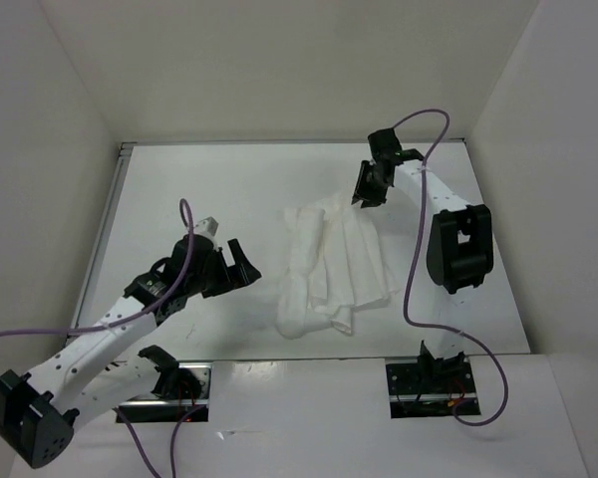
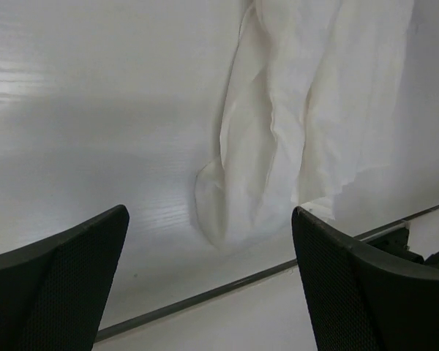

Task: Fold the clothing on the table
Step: Move the skirt to the center of the board, then flatten the skirt out

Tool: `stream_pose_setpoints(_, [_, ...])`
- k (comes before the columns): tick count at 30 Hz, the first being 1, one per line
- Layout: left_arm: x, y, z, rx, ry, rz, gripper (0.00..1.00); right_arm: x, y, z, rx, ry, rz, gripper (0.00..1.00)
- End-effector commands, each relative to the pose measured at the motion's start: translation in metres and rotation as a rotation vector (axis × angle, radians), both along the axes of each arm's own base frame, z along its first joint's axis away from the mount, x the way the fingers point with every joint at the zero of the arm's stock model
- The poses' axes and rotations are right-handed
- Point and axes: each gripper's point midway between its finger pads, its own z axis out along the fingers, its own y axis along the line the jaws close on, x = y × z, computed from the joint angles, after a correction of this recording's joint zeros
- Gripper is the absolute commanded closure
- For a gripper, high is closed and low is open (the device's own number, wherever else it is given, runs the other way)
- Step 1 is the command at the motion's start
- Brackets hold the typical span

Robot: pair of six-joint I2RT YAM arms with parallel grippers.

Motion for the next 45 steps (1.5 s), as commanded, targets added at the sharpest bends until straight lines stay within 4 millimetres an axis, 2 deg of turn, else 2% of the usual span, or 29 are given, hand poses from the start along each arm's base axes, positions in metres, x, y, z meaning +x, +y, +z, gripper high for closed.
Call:
stream_pose_setpoints(1, [0.028, -0.016, 0.018, 0.018, -0.079, -0.061, 0.02, 0.019, -0.023, 0.065, -0.094, -0.186, -0.097, 0.60])
stream_pose_setpoints(2, [0.036, -0.021, 0.020, 0.021, -0.093, -0.068, 0.02, 0.021, -0.033, 0.064, -0.144, -0.197, -0.121, 0.56])
stream_pose_setpoints(3, [0.042, -0.025, 0.008, 0.052, -0.069, -0.094, 0.02, 0.019, -0.037, 0.067, -0.161, -0.196, -0.132, 0.52])
stream_pose_setpoints(4, [0.047, -0.031, 0.005, 0.059, -0.067, -0.117, 0.02, 0.014, -0.040, 0.068, -0.177, -0.193, -0.130, 0.51])
stream_pose_setpoints(5, [0.061, -0.041, 0.018, 0.046, -0.111, -0.137, 0.02, 0.012, -0.043, 0.069, -0.192, -0.198, -0.127, 0.51])
stream_pose_setpoints(6, [0.071, -0.046, 0.001, 0.080, -0.075, -0.151, 0.02, 0.010, -0.048, 0.071, -0.212, -0.205, -0.142, 0.51])
stream_pose_setpoints(8, [0.090, -0.058, 0.001, 0.111, -0.093, -0.196, 0.03, 0.002, -0.052, 0.079, -0.217, -0.219, -0.150, 0.49])
stream_pose_setpoints(9, [0.109, -0.069, 0.003, 0.125, -0.101, -0.209, 0.03, 0.001, -0.053, 0.082, -0.218, -0.233, -0.145, 0.48])
stream_pose_setpoints(12, [0.143, -0.076, 0.007, 0.168, -0.165, -0.181, 0.04, -0.006, -0.052, 0.092, -0.198, -0.261, -0.141, 0.47])
stream_pose_setpoints(13, [0.156, -0.079, 0.008, 0.177, -0.174, -0.165, 0.05, -0.009, -0.053, 0.086, -0.208, -0.249, -0.130, 0.47])
stream_pose_setpoints(15, [0.177, -0.065, 0.005, 0.214, -0.179, -0.080, 0.07, -0.013, -0.054, 0.092, -0.204, -0.262, -0.132, 0.47])
stream_pose_setpoints(16, [0.181, -0.065, 0.004, 0.218, -0.190, -0.067, 0.07, -0.016, -0.055, 0.087, -0.208, -0.249, -0.130, 0.47])
stream_pose_setpoints(17, [0.190, -0.059, 0.005, 0.201, -0.185, -0.009, 0.09, -0.018, -0.055, 0.087, -0.209, -0.248, -0.130, 0.47])
stream_pose_setpoints(18, [0.195, -0.056, -0.004, 0.201, -0.166, 0.017, 0.16, -0.018, -0.056, 0.087, -0.214, -0.249, -0.123, 0.47])
stream_pose_setpoints(19, [0.198, -0.048, -0.013, 0.207, -0.136, 0.049, 0.21, -0.018, -0.056, 0.087, -0.214, -0.249, -0.123, 0.47])
stream_pose_setpoints(23, [0.209, -0.038, -0.043, 0.210, -0.045, 0.136, 0.40, -0.020, -0.054, 0.083, -0.210, -0.239, -0.116, 0.47])
stream_pose_setpoints(24, [0.207, -0.041, -0.055, 0.207, -0.014, 0.127, 0.41, -0.020, -0.054, 0.083, -0.210, -0.239, -0.116, 0.47])
stream_pose_setpoints(26, [0.214, -0.043, -0.059, 0.165, -0.012, 0.140, 0.42, -0.020, -0.054, 0.083, -0.210, -0.239, -0.116, 0.47])
stream_pose_setpoints(27, [0.214, -0.042, -0.070, 0.153, 0.015, 0.139, 0.42, -0.020, -0.054, 0.083, -0.210, -0.239, -0.116, 0.47])
stream_pose_setpoints(33, [0.220, -0.048, -0.085, 0.075, 0.052, 0.153, 0.42, -0.020, -0.054, 0.083, -0.210, -0.239, -0.116, 0.47])
stream_pose_setpoints(34, [0.221, -0.051, -0.083, 0.055, 0.048, 0.154, 0.42, -0.020, -0.054, 0.083, -0.210, -0.239, -0.116, 0.47])
stream_pose_setpoints(36, [0.221, -0.048, -0.095, 0.056, 0.078, 0.162, 0.42, -0.020, -0.054, 0.083, -0.210, -0.239, -0.116, 0.47])
stream_pose_setpoints(37, [0.222, -0.051, -0.093, 0.039, 0.074, 0.161, 0.42, -0.022, -0.056, 0.079, -0.219, -0.231, -0.120, 0.47])
stream_pose_setpoints(38, [0.221, -0.050, -0.104, 0.050, 0.095, 0.161, 0.49, -0.023, -0.057, 0.078, -0.222, -0.223, -0.119, 0.47])
stream_pose_setpoints(41, [0.225, -0.056, -0.106, 0.038, 0.102, 0.145, 0.63, -0.023, -0.058, 0.078, -0.229, -0.224, -0.124, 0.47])
stream_pose_setpoints(45, [0.227, -0.059, -0.114, 0.039, 0.119, 0.139, 0.67, -0.024, -0.060, 0.083, -0.234, -0.236, -0.131, 0.47])
